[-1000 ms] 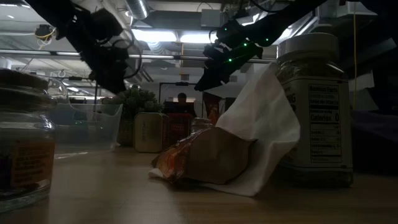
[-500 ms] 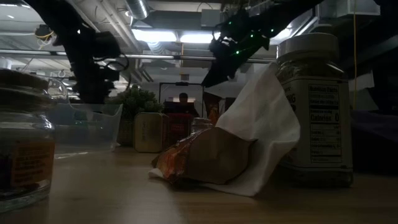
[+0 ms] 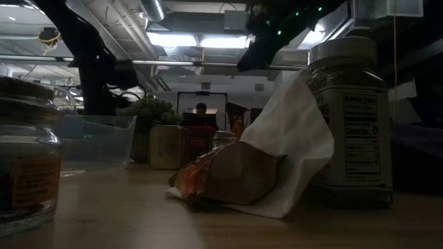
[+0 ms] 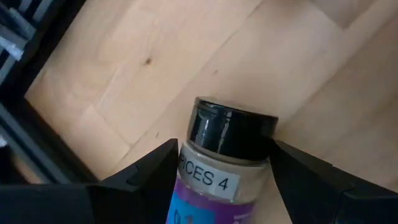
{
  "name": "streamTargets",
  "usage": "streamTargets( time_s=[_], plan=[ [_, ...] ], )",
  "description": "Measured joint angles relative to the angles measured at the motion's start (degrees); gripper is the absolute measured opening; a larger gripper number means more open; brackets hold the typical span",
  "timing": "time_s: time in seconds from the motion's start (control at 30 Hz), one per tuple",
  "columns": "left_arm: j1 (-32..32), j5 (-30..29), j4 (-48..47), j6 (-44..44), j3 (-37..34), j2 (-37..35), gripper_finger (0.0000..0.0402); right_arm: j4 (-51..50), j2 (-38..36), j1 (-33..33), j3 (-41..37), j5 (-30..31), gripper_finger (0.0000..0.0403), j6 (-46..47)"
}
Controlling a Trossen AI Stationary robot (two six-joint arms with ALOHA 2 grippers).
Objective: Sort spices by type
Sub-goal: Put the violet seasoning bottle into the top transparent bin
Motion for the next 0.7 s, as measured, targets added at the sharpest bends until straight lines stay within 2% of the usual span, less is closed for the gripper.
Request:
streamTargets(
  time_s=[0.27,0.47,0.7],
  plan=[
    [0.14,0.37,0.66,3.01,0.04,4.96,0.0234,-2.31,-4.77,0.0,0.02,0.33,0.0225,0.02],
    [0.14,0.42,0.86,1.54,0.05,4.73,0.0198,-3.11,-6.13,0.0,0.02,0.33,0.0225,0.02],
    [0.13,0.44,0.87,-1.42,0.01,0.99,0.0197,-3.92,-8.23,-0.02,0.02,4.66,0.0225,-1.75]
  ],
)
